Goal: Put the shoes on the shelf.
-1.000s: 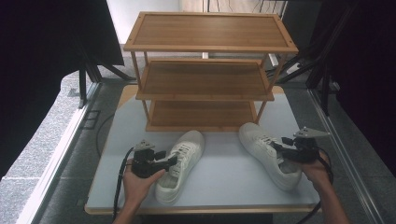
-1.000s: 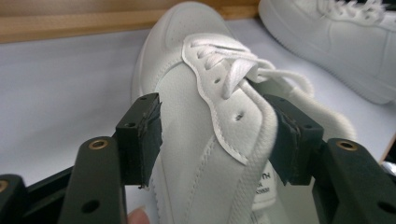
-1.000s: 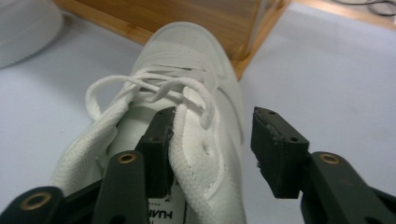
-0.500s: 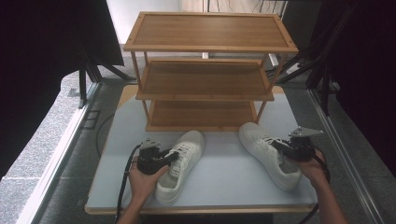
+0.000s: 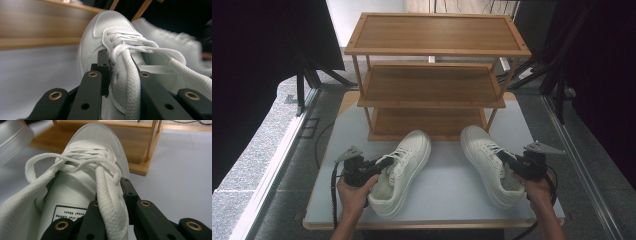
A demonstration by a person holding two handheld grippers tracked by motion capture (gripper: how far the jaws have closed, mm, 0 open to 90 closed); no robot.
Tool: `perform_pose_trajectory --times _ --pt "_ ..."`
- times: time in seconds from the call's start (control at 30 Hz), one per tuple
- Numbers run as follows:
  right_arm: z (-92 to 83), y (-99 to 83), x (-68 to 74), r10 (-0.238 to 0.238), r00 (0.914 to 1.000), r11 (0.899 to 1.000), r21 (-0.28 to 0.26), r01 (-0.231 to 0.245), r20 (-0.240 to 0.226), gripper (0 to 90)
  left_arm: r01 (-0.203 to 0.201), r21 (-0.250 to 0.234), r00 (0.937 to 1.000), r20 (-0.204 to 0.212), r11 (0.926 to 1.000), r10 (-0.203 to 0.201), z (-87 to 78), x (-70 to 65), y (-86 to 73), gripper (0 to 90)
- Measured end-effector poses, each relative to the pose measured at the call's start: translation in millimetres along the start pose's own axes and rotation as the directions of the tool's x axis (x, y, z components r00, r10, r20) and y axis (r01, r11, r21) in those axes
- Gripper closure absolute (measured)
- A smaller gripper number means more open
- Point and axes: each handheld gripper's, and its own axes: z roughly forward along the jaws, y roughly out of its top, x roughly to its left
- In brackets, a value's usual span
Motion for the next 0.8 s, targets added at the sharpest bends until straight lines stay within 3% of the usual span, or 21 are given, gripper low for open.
perform_pose_trajectory --times 0.1,0.17,0.37,0.57,0.8 --pt "-3.7 -7.5 4.9 0.051 0.9982 0.997 -0.053 -0.052 -0.031 83.2 0.050 -0.058 0.9970 0.061 0.9971 -0.046 -11.7 -2.9 3.9 81.1" --pt "-6.0 -10.5 8.9 0.065 0.9965 0.995 -0.078 -0.069 -0.052 83.3 0.063 -0.076 0.9948 0.085 0.9951 -0.056 -16.5 -4.5 7.6 81.1" --pt "-18.9 -4.3 16.8 0.103 0.9854 0.981 -0.150 -0.123 -0.136 83.4 0.081 -0.133 0.9906 0.121 0.9879 -0.065 -22.8 -12.7 19.2 81.0" --pt "-36.5 17.9 23.9 0.125 0.9691 0.962 -0.213 -0.170 -0.213 83.3 0.104 -0.176 0.9841 0.160 0.9788 -0.076 -24.6 -19.0 32.5 80.7" --pt "-49.2 51.1 35.3 0.115 0.9646 0.943 -0.280 -0.181 -0.237 83.4 0.092 -0.200 0.9828 0.176 0.9755 -0.056 -24.5 -28.9 56.0 80.4"
